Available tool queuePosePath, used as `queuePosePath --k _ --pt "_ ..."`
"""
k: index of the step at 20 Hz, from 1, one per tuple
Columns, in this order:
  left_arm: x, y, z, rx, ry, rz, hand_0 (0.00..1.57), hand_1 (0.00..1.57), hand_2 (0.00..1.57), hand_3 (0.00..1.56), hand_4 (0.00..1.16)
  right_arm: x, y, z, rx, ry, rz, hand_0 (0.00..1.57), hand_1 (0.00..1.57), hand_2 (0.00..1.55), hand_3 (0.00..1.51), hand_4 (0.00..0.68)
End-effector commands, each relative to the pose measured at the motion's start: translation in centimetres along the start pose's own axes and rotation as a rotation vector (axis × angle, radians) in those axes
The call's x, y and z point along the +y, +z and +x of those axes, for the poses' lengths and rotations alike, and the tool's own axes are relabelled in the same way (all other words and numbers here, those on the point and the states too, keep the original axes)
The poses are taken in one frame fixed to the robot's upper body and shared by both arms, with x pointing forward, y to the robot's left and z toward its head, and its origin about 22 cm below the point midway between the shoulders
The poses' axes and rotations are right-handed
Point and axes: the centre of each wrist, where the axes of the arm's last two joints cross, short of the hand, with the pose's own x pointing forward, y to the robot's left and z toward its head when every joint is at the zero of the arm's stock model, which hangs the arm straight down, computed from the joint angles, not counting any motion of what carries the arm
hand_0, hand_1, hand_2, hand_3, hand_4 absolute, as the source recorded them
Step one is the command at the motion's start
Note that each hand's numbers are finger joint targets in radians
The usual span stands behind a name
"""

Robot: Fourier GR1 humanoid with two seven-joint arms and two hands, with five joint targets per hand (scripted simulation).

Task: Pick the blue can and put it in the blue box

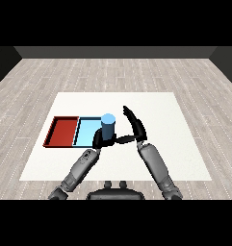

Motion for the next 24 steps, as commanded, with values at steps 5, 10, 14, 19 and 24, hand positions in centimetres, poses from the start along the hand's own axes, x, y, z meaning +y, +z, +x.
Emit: queuePosePath --k 5,10,14,19,24 --pt "5.6 -2.8 1.3 0.026 -0.127 0.079 1.57 1.57 1.56 1.48 1.12 -4.9 1.3 -2.6 0.013 -0.069 -0.135 0.00 0.00 0.00 0.00 0.000" --pt "8.2 -3.8 1.0 0.101 -0.189 0.142 1.57 1.57 1.57 1.48 1.14 -4.2 3.3 -4.0 0.048 -0.113 -0.157 0.00 0.00 0.00 0.00 0.000" --pt "9.0 -5.1 -0.2 0.176 -0.277 0.184 1.57 1.57 1.57 1.49 1.12 -4.4 2.7 -4.2 0.046 -0.138 -0.190 0.00 0.00 0.00 0.00 0.000" --pt "13.8 -5.4 -2.1 0.396 -0.461 0.261 1.57 1.57 1.57 1.48 1.06 -4.9 3.4 -4.8 0.054 -0.161 -0.207 0.00 0.00 0.00 0.00 0.000" --pt "16.7 -4.9 -3.8 0.571 -0.815 0.287 0.58 0.58 0.50 0.30 0.91 -4.7 3.6 -5.5 0.113 -0.142 -0.243 0.00 0.00 0.00 0.00 0.000"
